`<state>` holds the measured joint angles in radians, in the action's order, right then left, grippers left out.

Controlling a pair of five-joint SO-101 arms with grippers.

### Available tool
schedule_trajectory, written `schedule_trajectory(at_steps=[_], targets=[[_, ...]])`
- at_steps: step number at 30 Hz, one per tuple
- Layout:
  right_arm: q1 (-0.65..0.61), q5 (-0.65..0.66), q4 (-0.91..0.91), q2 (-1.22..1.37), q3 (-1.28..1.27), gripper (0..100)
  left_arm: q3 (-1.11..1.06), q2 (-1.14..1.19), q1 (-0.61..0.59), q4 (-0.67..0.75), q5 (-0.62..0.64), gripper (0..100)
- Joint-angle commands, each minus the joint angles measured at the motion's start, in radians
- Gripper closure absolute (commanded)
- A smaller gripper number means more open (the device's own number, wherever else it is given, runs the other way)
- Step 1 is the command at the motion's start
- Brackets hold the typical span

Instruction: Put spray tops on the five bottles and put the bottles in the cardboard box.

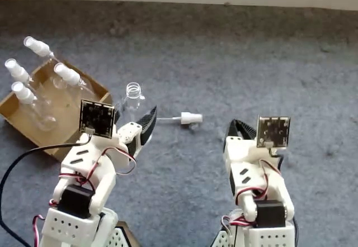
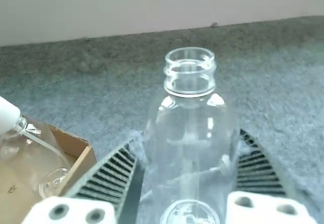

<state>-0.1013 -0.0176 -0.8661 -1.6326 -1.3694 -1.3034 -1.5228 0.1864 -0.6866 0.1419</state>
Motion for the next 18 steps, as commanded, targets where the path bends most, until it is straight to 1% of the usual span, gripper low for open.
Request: schedule_trajectory(at_steps=[1,7,9,11,16,18], targets=[[-0.005,0.005,-0.001,0.24,0.185,97.9,-0.079,-0.113,-0.005,0.106,0.006,86],[-0.005,0.005,-0.022,0.656,0.375,97.9,-0.197,-0.321,-0.005,0.126,0.006,86],[-0.01,0.005,-0.071,0.769,0.449,97.9,-0.213,-0.314,-0.007,0.129,0.006,86],[-0.041,0.005,-0.139,0.871,0.526,97.9,-0.214,-0.297,-0.007,0.124,0.006,86],[-0.154,0.005,-0.309,1.003,0.677,97.9,-0.243,-0.292,-0.005,0.13,0.006,86],[-0.18,0.008,-0.315,1.006,0.716,98.3,-0.283,-0.292,-0.005,0.132,0.005,86]])
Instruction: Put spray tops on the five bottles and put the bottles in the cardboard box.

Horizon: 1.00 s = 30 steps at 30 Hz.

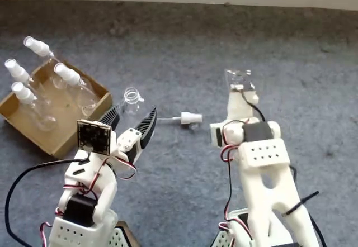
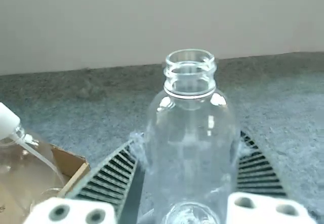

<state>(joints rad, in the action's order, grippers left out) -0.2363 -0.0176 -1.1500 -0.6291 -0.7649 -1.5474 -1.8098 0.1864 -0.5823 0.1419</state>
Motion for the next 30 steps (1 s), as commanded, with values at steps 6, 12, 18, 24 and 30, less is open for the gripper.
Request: schedule_trajectory(at_steps=[6,12,18,24,30], targets=[[-0.087,-0.023,0.116,0.016,0.148,98.3,-0.094,-0.005,-0.076,0.169,0.006,86],[-0.105,-0.311,0.197,0.018,0.147,97.5,-0.124,-0.005,-0.171,0.265,0.008,86],[-0.107,-0.468,0.193,0.039,0.148,81.3,-0.124,-0.005,-0.165,0.265,0.008,86],[-0.108,-0.578,0.196,0.255,0.214,80.8,-0.124,-0.005,-0.17,0.265,0.008,86],[-0.105,-0.735,0.189,0.473,0.389,81.2,-0.124,-0.005,-0.17,0.265,0.008,86]])
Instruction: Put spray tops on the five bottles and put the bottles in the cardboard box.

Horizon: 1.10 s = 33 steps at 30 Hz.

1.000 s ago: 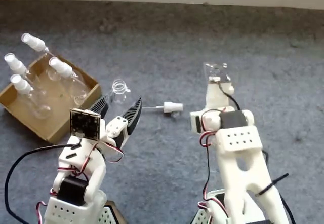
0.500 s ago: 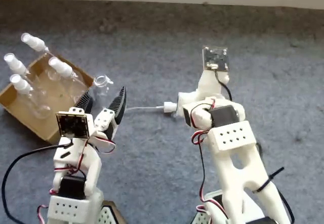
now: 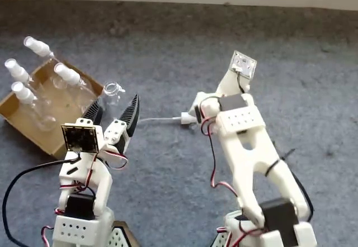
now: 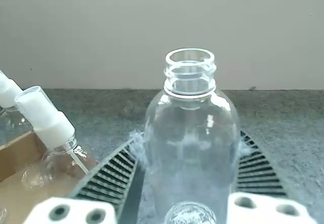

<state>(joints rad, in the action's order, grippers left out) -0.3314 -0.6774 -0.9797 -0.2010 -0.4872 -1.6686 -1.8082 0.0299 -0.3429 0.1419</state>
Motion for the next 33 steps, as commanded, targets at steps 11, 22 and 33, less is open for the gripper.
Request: schedule_trajectory(at_steps=[11,22,33], targets=[[-0.077,-0.144,-0.214,0.337,0.461,81.2,-0.002,-0.007,-0.015,0.026,0.008,86],[-0.084,-0.147,-0.214,0.599,0.68,81.1,-0.012,-0.007,-0.015,0.026,0.008,86],[-0.079,-0.141,-0.222,0.746,0.791,87.5,-0.025,-0.007,-0.012,0.026,0.008,86]])
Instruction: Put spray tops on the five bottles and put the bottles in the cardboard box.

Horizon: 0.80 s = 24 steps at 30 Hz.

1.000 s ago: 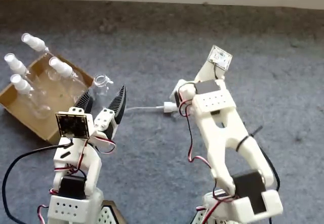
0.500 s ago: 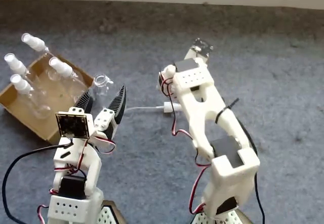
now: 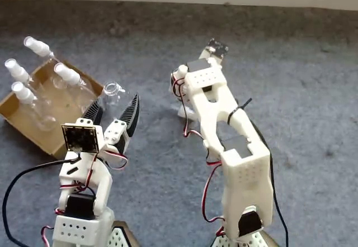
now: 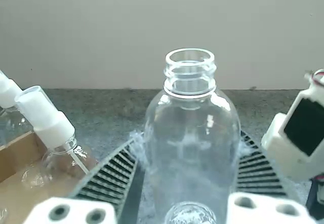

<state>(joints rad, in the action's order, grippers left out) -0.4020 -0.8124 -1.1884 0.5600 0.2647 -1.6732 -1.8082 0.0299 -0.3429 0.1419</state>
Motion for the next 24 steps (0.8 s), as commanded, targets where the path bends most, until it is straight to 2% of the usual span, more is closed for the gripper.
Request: schedule_trajectory(at_steps=[1,4,15,20,24], targets=[[-0.005,-0.005,-0.013,-0.015,0.041,91.3,-0.021,-0.007,-0.012,0.026,0.008,86],[-0.005,-0.003,-0.015,-0.019,0.042,99.6,-0.021,-0.007,-0.012,0.026,0.008,86],[0.033,0.021,-0.168,-0.021,0.145,97.1,-0.021,-0.007,-0.008,0.026,0.008,86],[0.038,0.356,-0.34,-0.019,0.325,97.1,-0.021,-0.007,-0.008,0.026,0.008,86],[0.005,0.522,-0.443,-0.015,0.43,97.1,-0.021,-0.007,-0.008,0.026,0.008,86]])
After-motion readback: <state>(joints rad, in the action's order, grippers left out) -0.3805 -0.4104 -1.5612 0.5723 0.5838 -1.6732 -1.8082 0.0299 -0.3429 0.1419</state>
